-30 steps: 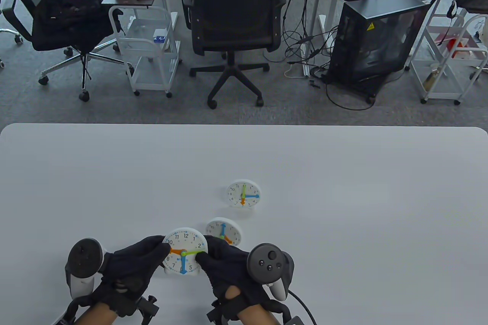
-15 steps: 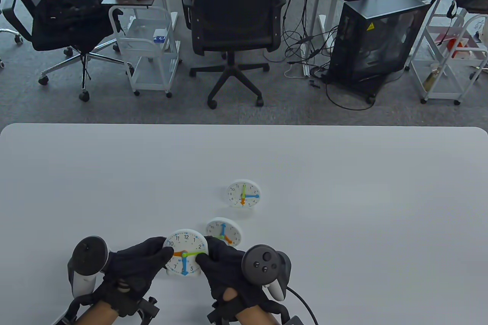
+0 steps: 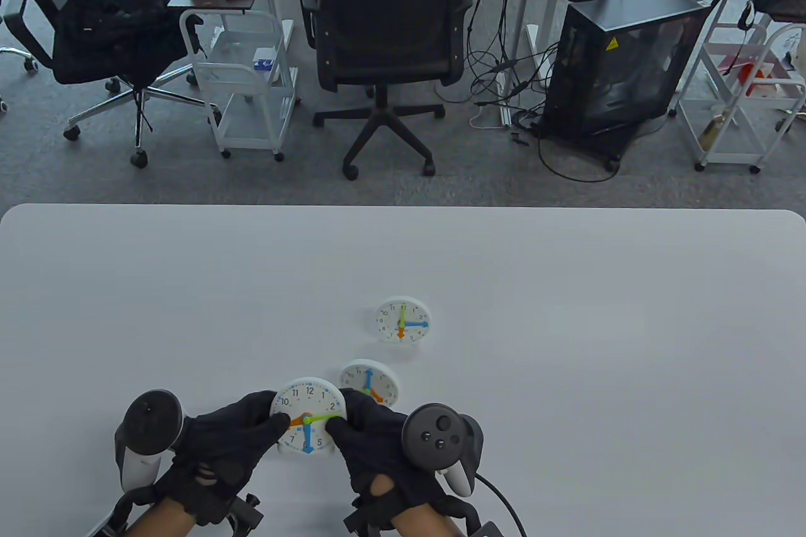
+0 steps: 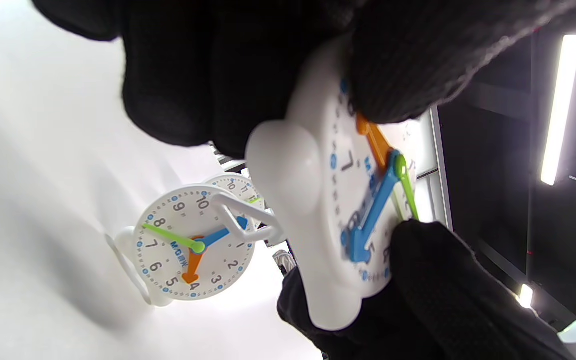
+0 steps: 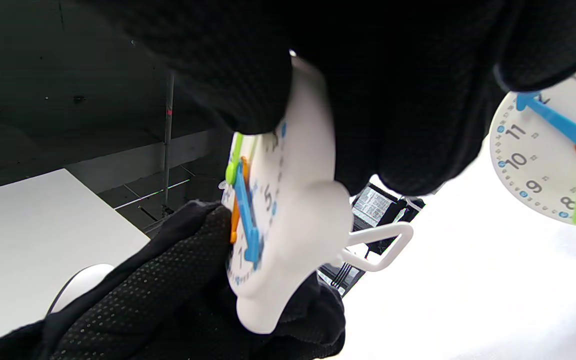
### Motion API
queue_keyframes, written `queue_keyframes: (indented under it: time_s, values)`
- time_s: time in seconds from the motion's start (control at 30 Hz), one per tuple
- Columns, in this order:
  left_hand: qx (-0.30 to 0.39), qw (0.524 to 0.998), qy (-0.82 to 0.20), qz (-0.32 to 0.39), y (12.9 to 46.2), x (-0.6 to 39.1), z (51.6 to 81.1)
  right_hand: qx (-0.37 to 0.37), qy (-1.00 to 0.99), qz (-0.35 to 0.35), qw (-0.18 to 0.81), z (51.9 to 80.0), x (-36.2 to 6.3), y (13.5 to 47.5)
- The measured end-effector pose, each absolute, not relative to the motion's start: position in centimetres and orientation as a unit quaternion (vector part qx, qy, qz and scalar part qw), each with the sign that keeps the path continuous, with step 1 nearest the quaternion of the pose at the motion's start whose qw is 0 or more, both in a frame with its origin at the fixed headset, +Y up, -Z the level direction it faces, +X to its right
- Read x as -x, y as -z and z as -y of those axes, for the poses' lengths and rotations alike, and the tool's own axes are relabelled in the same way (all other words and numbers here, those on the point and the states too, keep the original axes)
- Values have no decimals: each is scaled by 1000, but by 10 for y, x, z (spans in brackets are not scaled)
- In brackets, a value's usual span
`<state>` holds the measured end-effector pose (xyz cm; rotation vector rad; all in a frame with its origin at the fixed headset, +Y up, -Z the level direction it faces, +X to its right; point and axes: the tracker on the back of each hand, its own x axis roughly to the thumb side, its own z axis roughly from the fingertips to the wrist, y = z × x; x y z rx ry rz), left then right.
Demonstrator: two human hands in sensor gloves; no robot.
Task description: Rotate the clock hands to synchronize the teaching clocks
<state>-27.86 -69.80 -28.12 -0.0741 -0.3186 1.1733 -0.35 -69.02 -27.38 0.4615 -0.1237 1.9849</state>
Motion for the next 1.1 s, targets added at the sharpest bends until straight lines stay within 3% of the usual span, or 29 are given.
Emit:
queue_keyframes:
  time_s: [1.1]
  values:
    - [23,833,-529,159,279,274,700,-190,-828,53,525,688,0,275]
